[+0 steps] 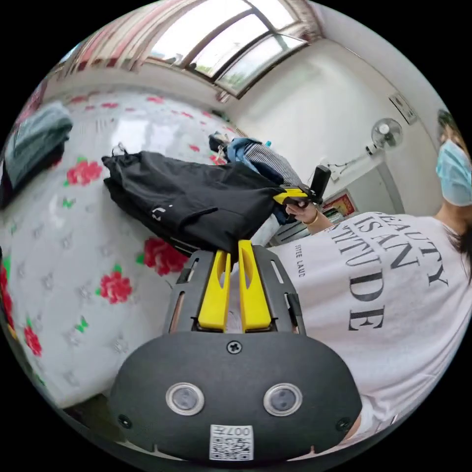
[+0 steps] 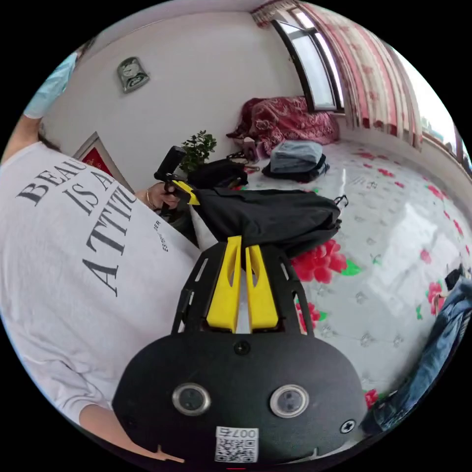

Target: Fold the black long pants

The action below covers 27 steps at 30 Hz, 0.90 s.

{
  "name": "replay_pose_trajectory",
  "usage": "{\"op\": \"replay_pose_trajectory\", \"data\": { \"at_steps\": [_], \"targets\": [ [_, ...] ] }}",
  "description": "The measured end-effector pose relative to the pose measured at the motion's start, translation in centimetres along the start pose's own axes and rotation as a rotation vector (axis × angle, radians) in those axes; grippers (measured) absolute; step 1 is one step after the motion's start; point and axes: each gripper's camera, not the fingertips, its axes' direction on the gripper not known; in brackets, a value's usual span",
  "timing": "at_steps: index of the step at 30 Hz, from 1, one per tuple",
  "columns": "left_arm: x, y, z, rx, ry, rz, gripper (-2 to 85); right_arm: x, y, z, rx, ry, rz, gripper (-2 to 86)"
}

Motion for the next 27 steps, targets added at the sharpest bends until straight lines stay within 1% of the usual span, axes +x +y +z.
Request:
{"op": "replay_pose_trajectory", "data": {
  "at_steps": [1, 3, 5, 8, 10, 14, 17, 18, 19, 20, 21, 23, 25, 27],
  "targets": [
    [-3.4, 2.7, 2.9, -0.024, 0.044, -0.122, -0.5, 0.5, 1.3, 1.3, -0.03, -0.024, 0.06, -0.5],
    [-6.5, 5.8, 5.5, -0.042, 0.111, -0.218, -0.4, 1.7, 5.0, 4.6, -0.096, -0.086, 0.212, -0.5],
    [-8.5, 7.0, 6.1, -0.047, 0.145, -0.24, -0.4, 2.5, 5.9, 5.0, -0.098, -0.137, 0.274, -0.5],
    [-10.4, 5.9, 4.8, -0.025, 0.159, -0.212, -0.2, 5.2, 5.0, 4.1, -0.064, -0.204, 0.317, -0.5],
    [-13.4, 3.1, 3.3, 0.002, 0.144, -0.193, 0.2, 7.7, 3.3, 3.6, -0.045, -0.228, 0.324, -0.4],
    [-20.6, -3.2, 1.1, 0.07, 0.074, -0.237, 2.4, 15.3, -3.5, 3.0, -0.004, -0.202, 0.311, -0.1],
    [-30.5, -9.4, 0.6, 0.175, 0.015, -0.338, 8.0, 22.5, -8.9, 4.3, 0.022, -0.115, 0.357, 0.8],
    [-32.3, -10.1, 0.9, 0.175, 0.004, -0.362, 9.1, 25.9, -10.5, 5.4, 0.034, -0.082, 0.406, 1.8],
    [-36.1, -11.0, 1.7, 0.149, -0.018, -0.424, 10.6, 27.5, -11.1, 6.1, 0.03, -0.06, 0.419, 2.3],
    [-37.9, -11.1, 2.1, 0.129, -0.032, -0.459, 11.0, 30.8, -11.7, 7.8, 0.002, -0.02, 0.464, 3.6],
    [-41.1, -10.6, 2.6, 0.097, -0.062, -0.522, 11.5, 34.2, -11.5, 9.4, -0.04, -0.041, 0.536, 4.7],
    [-45.4, -7.5, 1.9, 0.113, -0.065, -0.592, 12.1, 38.3, -10.1, 10.8, -0.106, -0.085, 0.644, 5.9],
    [-47.1, -4.2, 0.6, 0.137, -0.047, -0.581, 12.4, 40.4, -7.7, 10.3, -0.084, -0.109, 0.696, 6.6],
    [-47.7, -0.2, -0.4, 0.125, -0.062, -0.568, 12.9, 41.3, -3.2, 8.3, -0.029, -0.117, 0.743, 7.4]
  ]
}}
